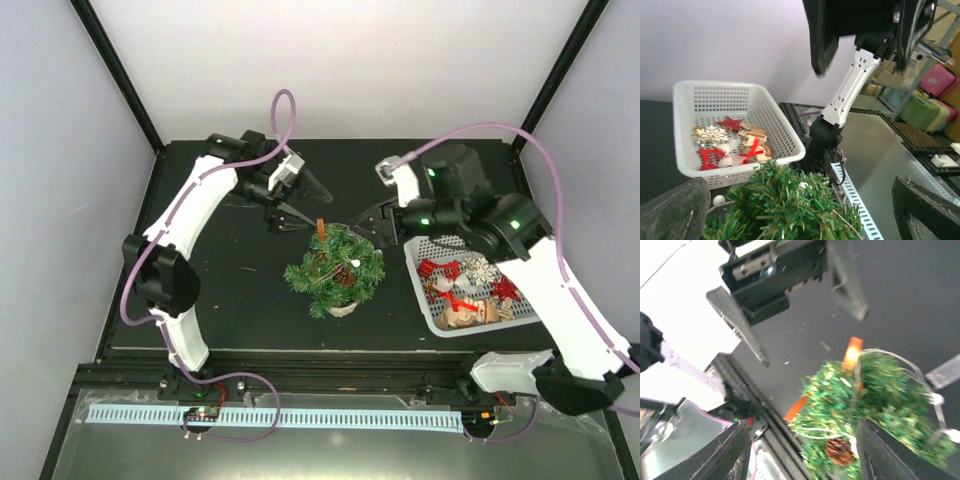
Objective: Decorate the small christmas tree
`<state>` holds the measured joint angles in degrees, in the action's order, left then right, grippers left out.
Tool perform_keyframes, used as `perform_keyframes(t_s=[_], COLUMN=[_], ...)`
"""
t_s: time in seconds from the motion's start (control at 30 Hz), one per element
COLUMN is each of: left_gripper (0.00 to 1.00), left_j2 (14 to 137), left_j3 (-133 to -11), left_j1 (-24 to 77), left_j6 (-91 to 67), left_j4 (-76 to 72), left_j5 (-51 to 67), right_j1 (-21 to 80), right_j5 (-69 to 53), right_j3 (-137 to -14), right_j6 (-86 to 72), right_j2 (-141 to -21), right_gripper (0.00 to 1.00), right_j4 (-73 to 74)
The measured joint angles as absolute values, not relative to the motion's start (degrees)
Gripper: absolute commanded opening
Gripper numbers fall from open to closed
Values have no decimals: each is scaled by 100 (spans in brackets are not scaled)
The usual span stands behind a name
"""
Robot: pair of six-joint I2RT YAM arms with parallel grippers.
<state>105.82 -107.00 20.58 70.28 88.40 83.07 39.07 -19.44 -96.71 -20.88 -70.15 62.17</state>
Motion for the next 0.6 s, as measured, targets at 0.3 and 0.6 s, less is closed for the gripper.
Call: perform_keyframes(t_s=[0.3, 0.6], left_gripper=[99, 99], left_j2=[10027, 9721], left_j3=[-10457, -9942], left_j1=[1168, 705], left_j6=[7002, 7008], left_j4=[8831, 8829], left_j5=[8431, 8541], right_j1=[3900, 3885], right_j5=[-2762, -2257], right_j3=[-10151, -10259], right_j6=[-1382, -1181], right_j2=[-8158, -8399], right_gripper=[59, 59], right_j4=[6318, 6335])
